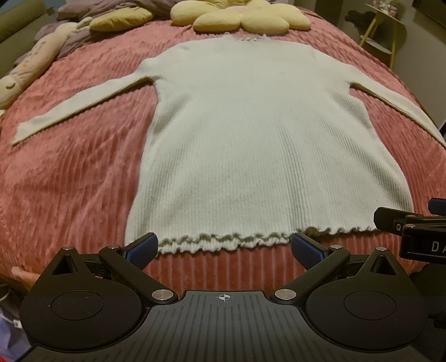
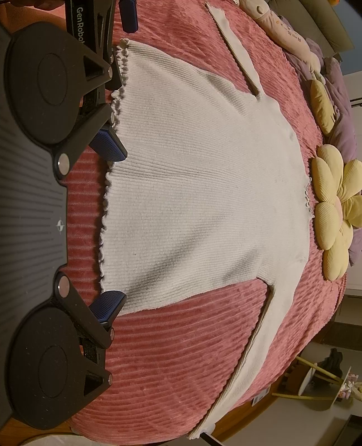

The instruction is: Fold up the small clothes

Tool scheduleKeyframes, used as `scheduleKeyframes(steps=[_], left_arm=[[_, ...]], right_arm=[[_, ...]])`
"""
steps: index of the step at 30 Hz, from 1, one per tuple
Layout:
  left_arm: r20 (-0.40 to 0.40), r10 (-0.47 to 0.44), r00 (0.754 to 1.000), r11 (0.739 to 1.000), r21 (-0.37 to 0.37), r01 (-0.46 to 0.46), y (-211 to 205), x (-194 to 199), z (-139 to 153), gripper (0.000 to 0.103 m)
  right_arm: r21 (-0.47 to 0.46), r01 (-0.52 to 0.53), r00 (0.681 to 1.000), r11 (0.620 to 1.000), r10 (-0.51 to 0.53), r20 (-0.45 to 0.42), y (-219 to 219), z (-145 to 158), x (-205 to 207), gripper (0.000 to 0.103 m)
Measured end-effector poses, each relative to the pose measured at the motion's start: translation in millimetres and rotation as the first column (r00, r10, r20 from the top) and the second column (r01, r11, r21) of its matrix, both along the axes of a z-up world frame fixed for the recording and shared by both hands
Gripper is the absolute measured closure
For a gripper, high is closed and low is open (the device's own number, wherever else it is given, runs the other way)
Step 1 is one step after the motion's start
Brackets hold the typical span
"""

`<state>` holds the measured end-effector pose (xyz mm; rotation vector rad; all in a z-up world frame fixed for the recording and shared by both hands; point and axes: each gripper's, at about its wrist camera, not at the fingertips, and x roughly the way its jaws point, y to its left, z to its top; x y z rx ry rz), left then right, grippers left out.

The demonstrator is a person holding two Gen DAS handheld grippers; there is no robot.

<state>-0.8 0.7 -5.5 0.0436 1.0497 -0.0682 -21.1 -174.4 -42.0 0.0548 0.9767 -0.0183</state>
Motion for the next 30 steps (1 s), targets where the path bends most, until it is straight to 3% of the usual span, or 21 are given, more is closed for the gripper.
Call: scheduleKeyframes(steps=[30], left_arm=[[-0.018,-0.005,1.000,1.000,-0.027,0.005,0.9,1.5,-1.2,0.000]], right_arm=[[-0.006,0.003,1.000,1.000,-0.003,0.005,0.2,-0.3,-0.3,0.004]])
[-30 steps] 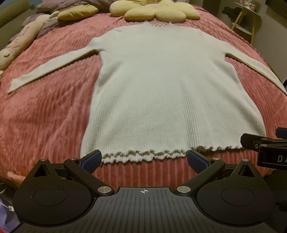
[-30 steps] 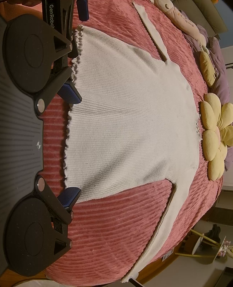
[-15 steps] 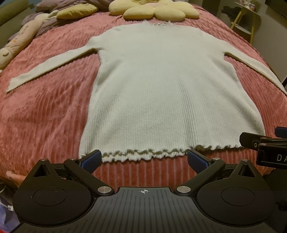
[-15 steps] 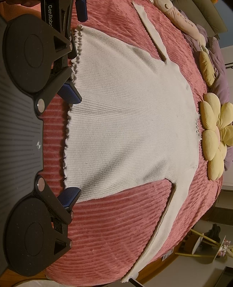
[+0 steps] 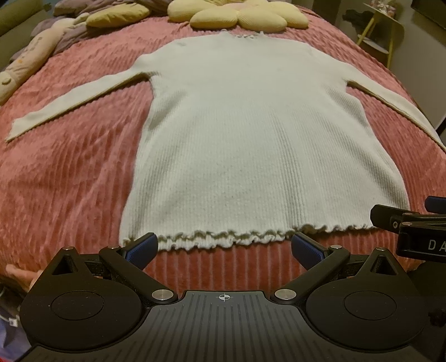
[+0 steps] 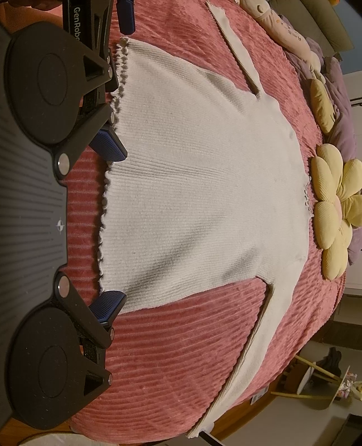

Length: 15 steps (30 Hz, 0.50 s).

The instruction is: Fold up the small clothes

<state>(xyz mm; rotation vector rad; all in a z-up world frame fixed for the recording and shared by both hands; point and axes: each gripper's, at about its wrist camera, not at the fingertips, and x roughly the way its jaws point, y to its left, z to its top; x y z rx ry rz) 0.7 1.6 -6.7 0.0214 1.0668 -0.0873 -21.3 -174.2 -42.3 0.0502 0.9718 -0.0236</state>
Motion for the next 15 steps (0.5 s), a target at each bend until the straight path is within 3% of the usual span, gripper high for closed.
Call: scheduleKeyframes(steps=[15], left_arm=[[-0.001,0.000,1.000,1.000,-0.001,0.000,0.0,-0.2,0.0,0.000]], right_arm=[[-0.008,-0.006,1.000,1.000,0.006,0.002,2.0,0.6,-0.3,0.004]])
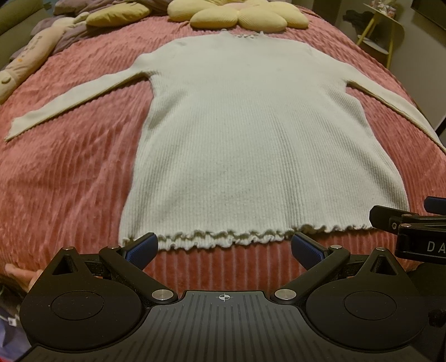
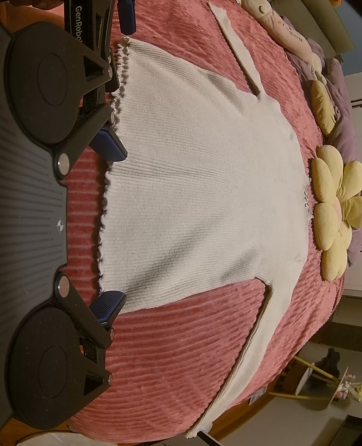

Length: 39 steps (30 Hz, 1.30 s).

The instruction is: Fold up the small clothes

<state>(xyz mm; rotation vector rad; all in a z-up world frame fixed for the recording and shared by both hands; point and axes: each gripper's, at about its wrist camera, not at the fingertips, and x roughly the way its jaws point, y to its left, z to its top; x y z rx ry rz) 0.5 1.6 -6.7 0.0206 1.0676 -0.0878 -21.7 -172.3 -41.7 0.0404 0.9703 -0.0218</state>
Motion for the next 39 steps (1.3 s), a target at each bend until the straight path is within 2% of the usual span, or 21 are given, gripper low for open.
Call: scheduleKeyframes(steps=[39], left_arm=[[-0.020,0.001,1.000,1.000,-0.010,-0.002,-1.7,5.4,-0.7,0.000]], right_arm=[[0.013,-0.006,1.000,1.000,0.006,0.001,-1.8,0.8,5.2,0.004]])
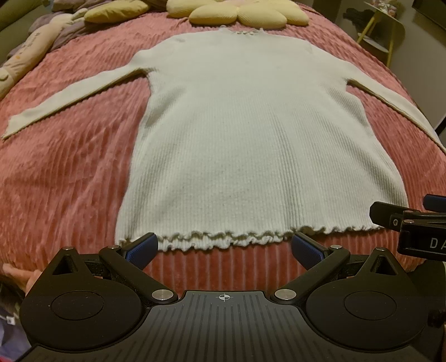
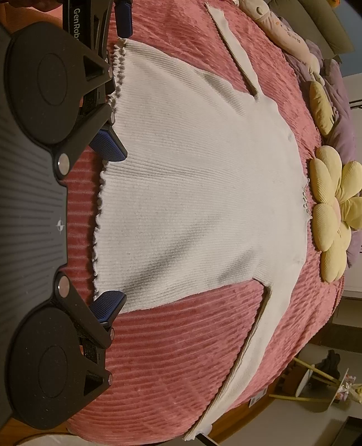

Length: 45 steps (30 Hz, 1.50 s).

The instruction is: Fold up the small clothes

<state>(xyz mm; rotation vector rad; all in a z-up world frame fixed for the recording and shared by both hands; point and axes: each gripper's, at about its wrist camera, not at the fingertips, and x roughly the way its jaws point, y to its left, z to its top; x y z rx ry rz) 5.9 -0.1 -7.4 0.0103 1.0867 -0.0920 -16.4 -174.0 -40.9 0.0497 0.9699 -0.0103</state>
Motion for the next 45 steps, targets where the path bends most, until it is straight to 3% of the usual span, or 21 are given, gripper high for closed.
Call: scheduleKeyframes(steps=[12,23,29,34,37,39,42,45], left_arm=[[-0.008,0.001,1.000,1.000,0.001,-0.001,1.0,3.8,-3.0,0.000],[-0.013,0.011,1.000,1.000,-0.020,-0.012,3.4,8.8,-8.5,0.000],[0.032,0.018,0.999,1.000,-0.014,-0.018,3.8,21.4,-5.6,0.000],[0.117,0.036,0.992,0.999,-0.014,-0.035,7.0,47.0,2.0,0.000],[0.136,0.066,0.989,0.997,-0.058,-0.058,10.8,70.4,4.1,0.000],[0.139,0.083,0.987,0.995,-0.074,-0.073,11.3,86.1,0.7,0.000],[0.154,0.103,0.983,0.995,-0.024,-0.100,4.8,109.8,-6.9,0.000],[0.166,0.098,0.981,0.994,0.022,-0.103,-4.7,128.1,-14.9,0.000]], right_arm=[[0.028,-0.003,1.000,1.000,0.003,0.020,-1.4,-2.1,0.6,0.004],[0.007,-0.048,0.990,0.999,0.047,0.136,-1.2,-3.7,-2.5,0.004],[0.186,-0.030,0.999,0.982,0.023,0.037,-21.2,-22.0,12.7,0.004],[0.296,0.027,0.994,0.955,-0.058,0.095,-63.0,-21.6,26.5,0.004],[0.340,0.140,0.956,0.930,-0.216,0.197,-114.6,-13.0,38.3,0.004],[0.406,0.251,0.900,0.879,-0.366,0.237,-161.4,-11.3,44.6,0.004],[0.489,0.414,0.788,0.768,-0.571,0.229,-233.5,-19.4,51.7,0.006],[0.583,0.533,0.675,0.614,-0.723,0.145,-297.3,-39.7,54.3,0.018]])
